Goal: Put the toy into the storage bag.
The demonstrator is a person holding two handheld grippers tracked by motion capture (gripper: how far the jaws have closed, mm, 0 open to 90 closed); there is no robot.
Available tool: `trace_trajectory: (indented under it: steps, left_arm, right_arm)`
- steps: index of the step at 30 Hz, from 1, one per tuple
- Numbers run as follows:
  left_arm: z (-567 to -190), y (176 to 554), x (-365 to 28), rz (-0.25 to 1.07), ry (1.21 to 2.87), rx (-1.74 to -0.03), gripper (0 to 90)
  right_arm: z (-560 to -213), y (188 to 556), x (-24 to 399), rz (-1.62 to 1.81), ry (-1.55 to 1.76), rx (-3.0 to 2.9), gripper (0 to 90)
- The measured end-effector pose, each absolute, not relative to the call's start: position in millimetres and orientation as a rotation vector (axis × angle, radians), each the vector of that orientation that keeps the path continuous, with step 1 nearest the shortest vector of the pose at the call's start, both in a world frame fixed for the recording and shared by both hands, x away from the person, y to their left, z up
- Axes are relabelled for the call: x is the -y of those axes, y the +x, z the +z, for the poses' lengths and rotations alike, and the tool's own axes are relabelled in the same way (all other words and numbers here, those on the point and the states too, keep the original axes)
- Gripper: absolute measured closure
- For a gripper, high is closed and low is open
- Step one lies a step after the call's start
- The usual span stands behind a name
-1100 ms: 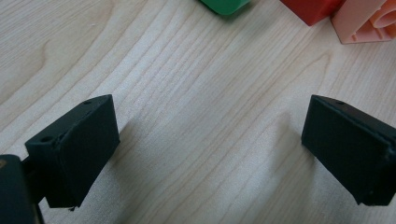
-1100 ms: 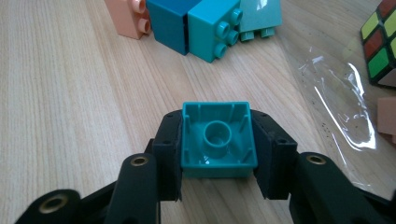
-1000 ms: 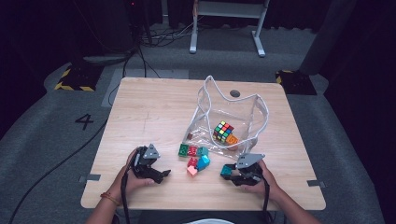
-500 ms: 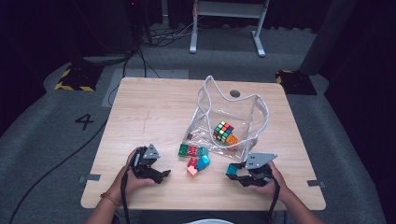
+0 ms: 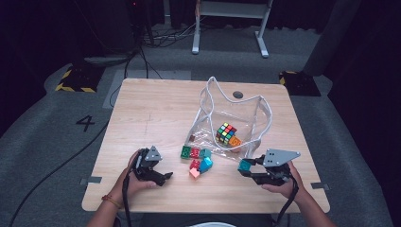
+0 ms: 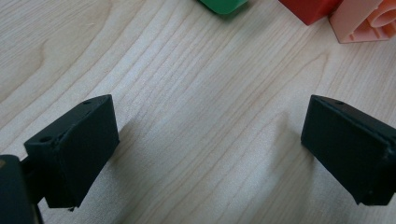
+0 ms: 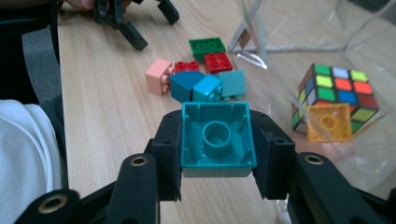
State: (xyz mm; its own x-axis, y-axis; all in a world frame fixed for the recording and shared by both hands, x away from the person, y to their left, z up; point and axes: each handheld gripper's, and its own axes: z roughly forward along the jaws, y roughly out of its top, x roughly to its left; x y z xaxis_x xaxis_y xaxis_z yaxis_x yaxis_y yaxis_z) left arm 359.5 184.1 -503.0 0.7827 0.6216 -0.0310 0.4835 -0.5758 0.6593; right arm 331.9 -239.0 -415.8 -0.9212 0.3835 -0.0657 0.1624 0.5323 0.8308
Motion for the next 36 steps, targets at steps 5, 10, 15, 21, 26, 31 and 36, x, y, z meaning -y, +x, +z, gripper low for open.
trace_trajectory:
  steps: [5,10,15,21,26,31,36]
  left_arm:
    - [-503,359,-184,0.267,2.298,-0.817,4.2]
    - [-503,359,-184,0.267,2.298,-0.817,4.2]
    - [-503,359,-184,0.267,2.298,-0.817,4.2]
    - [-503,359,-184,0.267,2.297,-0.817,4.2]
    - [-503,359,-184,0.267,2.298,-0.817,4.2]
    - [-503,360,-184,0.266,2.298,-0.816,4.1]
    - [-503,360,-184,0.268,2.299,-0.815,4.1]
  right_arm:
    - [-399,331,242,1.350,0.465,-2.485,58.9]
    - [-381,332,250,1.438,0.460,-2.465,58.9]
    - [-358,335,251,1.428,0.434,-2.433,58.9]
    - [-337,346,248,1.391,0.411,-2.422,58.9]
    - [-324,358,244,1.367,0.409,-2.413,58.9]
    - [-313,372,241,1.346,0.421,-2.397,58.9]
    - [-304,393,240,1.310,0.457,-2.388,58.8]
